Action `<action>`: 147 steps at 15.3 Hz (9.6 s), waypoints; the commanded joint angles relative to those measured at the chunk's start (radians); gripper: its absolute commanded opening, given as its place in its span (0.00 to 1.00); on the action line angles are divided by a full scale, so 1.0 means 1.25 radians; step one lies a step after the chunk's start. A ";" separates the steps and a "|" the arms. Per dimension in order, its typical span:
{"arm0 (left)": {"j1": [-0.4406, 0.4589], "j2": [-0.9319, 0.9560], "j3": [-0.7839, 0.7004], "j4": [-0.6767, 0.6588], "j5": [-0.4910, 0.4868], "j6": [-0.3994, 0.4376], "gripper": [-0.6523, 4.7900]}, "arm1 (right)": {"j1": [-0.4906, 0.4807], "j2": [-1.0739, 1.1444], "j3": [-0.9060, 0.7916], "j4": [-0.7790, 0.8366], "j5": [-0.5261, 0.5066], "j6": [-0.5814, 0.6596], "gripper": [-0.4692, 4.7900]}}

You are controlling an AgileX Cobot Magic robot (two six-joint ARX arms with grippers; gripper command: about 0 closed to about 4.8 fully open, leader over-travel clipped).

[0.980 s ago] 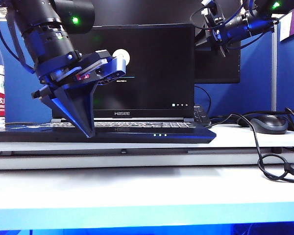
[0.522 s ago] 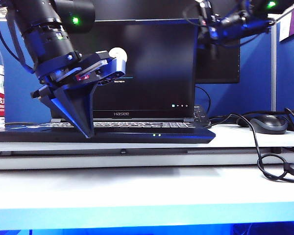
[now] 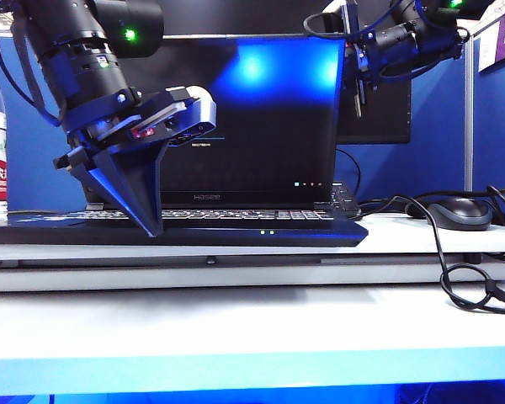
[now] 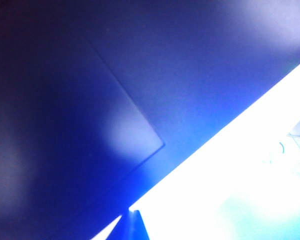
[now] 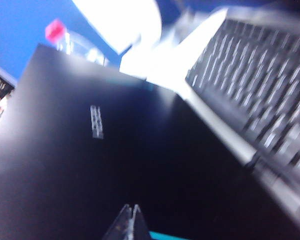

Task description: Close the lid of the black laptop.

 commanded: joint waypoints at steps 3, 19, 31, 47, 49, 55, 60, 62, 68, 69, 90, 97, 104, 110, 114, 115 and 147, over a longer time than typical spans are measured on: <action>0.001 0.000 0.003 0.045 -0.012 -0.002 0.11 | 0.017 -0.031 0.002 -0.270 0.005 -0.196 0.09; 0.002 -0.005 0.012 -0.121 0.974 0.322 0.11 | 0.027 -0.045 0.002 -0.542 0.038 -0.353 0.09; -0.003 -0.132 0.383 0.080 -0.246 0.023 0.11 | 0.027 -0.047 0.002 -0.548 0.038 -0.353 0.09; 0.032 -0.055 0.142 0.112 -0.388 -0.068 0.11 | 0.028 -0.057 0.000 -0.609 0.063 -0.354 0.09; 0.032 -0.055 0.142 0.111 -0.386 -0.069 0.11 | 0.034 -0.057 0.000 -0.620 0.093 -0.356 0.09; 0.032 -0.055 0.098 0.103 -0.365 -0.087 0.11 | 0.070 -0.056 -0.003 -0.624 0.136 -0.356 0.09; 0.032 -0.055 0.013 0.150 -0.349 -0.107 0.11 | 0.085 -0.056 -0.021 -0.636 0.214 -0.356 0.09; 0.032 -0.055 -0.017 0.172 -0.347 -0.111 0.11 | 0.088 -0.056 -0.065 -0.628 0.214 -0.357 0.09; 0.032 -0.076 -0.035 0.206 -0.316 -0.119 0.11 | 0.106 -0.074 -0.139 -0.572 0.213 -0.353 0.09; 0.032 -0.108 -0.035 0.221 -0.295 -0.127 0.11 | 0.106 -0.095 -0.139 -0.565 0.213 -0.353 0.09; 0.030 -0.944 -0.217 0.229 -0.253 -0.199 0.11 | 0.108 -0.911 -0.333 -0.173 0.690 -0.033 0.08; 0.030 -1.033 -0.232 0.184 -0.261 -0.163 0.11 | 0.108 -1.224 -0.595 -0.063 0.750 0.051 0.08; 0.030 -1.208 -0.406 0.156 -0.198 -0.234 0.11 | 0.106 -1.524 -0.811 -0.139 0.752 0.051 0.08; 0.030 -1.240 -0.583 0.283 -0.157 -0.399 0.11 | 0.106 -1.563 -0.887 -0.249 0.792 0.043 0.08; 0.030 -1.240 -0.597 0.222 -0.150 -0.431 0.11 | 0.106 -1.563 -0.888 -0.262 0.792 0.043 0.08; 0.030 -1.240 -0.597 0.216 -0.150 -0.433 0.11 | 0.106 -1.563 -0.888 -0.262 0.792 0.043 0.08; 0.370 -1.268 -0.941 0.701 -0.075 -0.042 0.11 | 0.106 -1.563 -0.888 -0.262 0.792 0.043 0.08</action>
